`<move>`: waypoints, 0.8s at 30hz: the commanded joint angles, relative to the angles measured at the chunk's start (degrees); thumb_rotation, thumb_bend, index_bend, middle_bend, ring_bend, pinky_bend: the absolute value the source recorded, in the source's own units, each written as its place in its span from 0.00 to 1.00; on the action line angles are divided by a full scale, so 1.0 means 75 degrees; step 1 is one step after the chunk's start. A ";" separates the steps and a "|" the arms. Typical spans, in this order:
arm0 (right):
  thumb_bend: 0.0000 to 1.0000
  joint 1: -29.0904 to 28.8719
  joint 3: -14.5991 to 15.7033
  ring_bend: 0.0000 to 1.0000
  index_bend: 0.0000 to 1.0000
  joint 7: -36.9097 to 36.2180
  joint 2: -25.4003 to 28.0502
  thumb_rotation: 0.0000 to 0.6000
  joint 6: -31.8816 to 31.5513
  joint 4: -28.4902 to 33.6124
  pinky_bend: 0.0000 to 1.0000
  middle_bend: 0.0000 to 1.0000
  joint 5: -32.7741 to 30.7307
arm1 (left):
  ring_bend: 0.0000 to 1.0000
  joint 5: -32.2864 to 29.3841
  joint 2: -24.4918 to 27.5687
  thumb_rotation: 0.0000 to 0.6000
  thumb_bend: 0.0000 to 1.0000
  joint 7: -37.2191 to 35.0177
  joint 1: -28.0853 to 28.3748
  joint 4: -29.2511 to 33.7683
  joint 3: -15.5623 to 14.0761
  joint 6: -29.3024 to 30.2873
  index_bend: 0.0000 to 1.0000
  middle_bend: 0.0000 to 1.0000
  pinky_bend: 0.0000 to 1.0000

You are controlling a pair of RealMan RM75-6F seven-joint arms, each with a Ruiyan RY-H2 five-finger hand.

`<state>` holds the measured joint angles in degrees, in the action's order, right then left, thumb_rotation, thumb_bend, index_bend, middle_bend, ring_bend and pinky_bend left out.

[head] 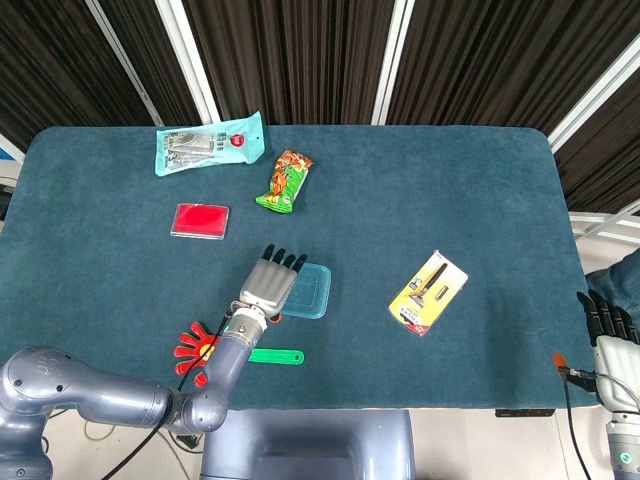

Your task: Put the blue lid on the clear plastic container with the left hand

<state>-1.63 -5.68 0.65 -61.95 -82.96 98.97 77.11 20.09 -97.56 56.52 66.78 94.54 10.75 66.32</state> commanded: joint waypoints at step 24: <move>0.34 0.0002 -0.0018 0.00 0.00 -0.0016 0.0016 1.00 0.0016 0.0043 0.00 0.01 -0.0053 | 0.07 0.0020 -0.0186 1.00 0.21 0.0013 0.0093 -0.0187 0.0108 -0.0154 0.05 0.22 0.06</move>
<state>-1.62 -5.81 0.53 -61.83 -82.84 99.29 76.71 20.23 -98.94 56.62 67.46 93.15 11.55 65.16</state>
